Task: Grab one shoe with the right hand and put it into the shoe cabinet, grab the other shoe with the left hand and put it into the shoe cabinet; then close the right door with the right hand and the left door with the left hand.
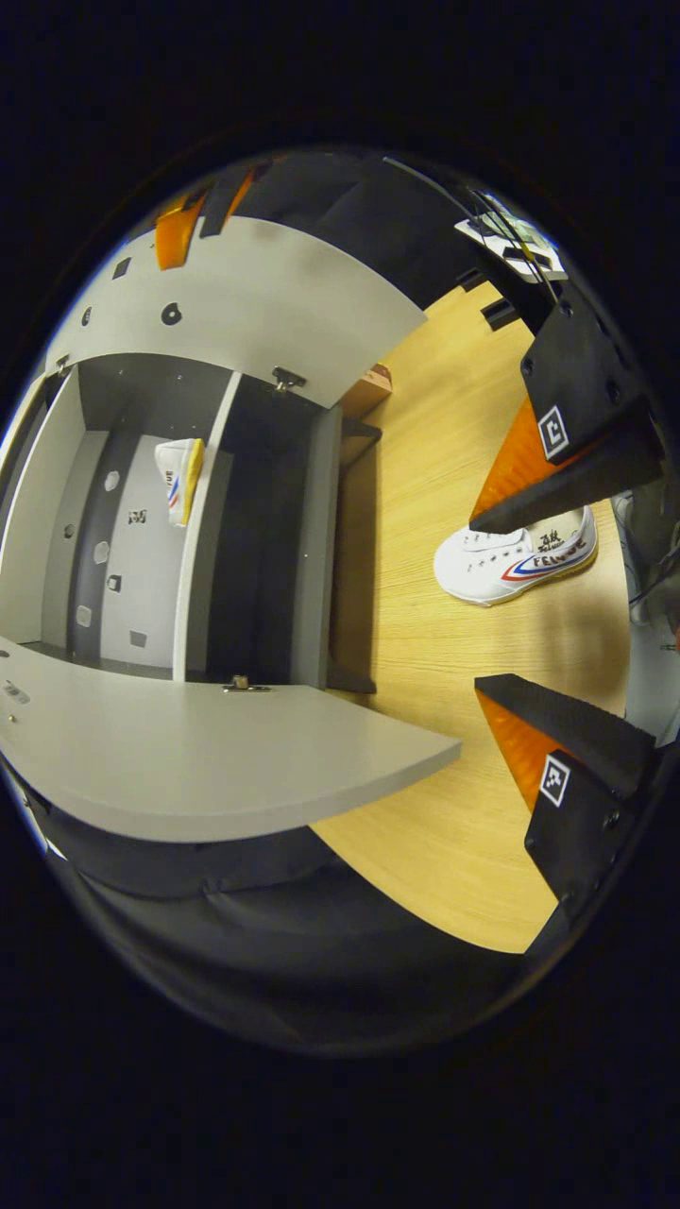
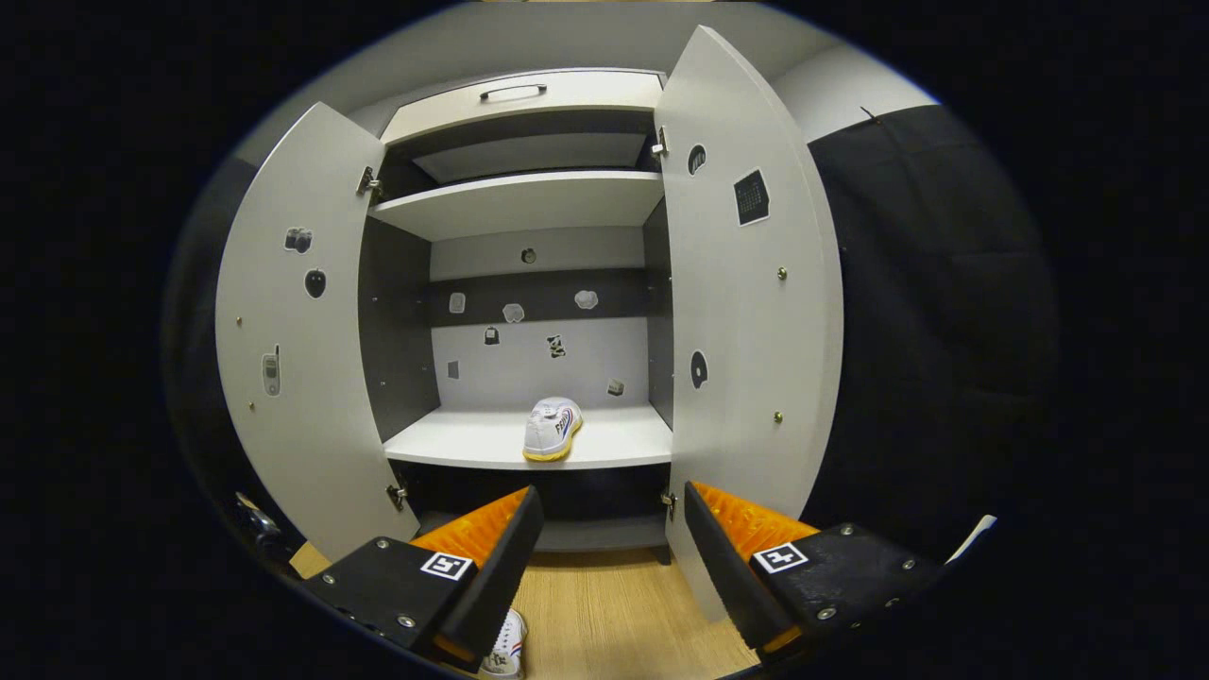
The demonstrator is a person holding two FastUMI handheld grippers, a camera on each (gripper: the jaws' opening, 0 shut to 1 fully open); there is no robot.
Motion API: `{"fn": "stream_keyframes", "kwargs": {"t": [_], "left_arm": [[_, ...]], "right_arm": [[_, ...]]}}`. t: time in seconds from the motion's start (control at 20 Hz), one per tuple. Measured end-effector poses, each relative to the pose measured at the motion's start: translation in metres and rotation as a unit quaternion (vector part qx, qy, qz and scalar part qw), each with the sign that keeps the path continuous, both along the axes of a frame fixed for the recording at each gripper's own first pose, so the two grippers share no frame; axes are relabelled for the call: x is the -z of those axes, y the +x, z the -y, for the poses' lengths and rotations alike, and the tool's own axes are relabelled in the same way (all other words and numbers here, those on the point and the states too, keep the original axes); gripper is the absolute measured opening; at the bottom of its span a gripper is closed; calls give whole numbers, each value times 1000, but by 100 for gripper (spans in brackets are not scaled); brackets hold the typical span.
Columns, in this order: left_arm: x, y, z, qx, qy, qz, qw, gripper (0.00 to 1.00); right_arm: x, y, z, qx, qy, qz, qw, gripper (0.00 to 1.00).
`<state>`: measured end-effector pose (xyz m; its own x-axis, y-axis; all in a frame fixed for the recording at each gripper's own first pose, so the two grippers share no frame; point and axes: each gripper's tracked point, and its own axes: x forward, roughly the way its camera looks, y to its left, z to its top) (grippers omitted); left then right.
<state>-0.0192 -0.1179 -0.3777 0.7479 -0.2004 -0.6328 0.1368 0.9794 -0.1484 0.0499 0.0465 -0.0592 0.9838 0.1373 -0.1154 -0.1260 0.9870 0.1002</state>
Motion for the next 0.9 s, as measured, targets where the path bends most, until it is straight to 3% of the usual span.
{"fn": "stream_keyframes", "kwargs": {"t": [0.4, 0.9], "left_arm": [[84, 8, 19, 7, 21, -26, 999, 98], [137, 0, 29, 18, 16, -76, 997, 98]], "right_arm": [[12, -7, 18, 6, -13, 6, 1000, 92], [38, -10, 21, 3, -14, -15, 1000, 92]]}}
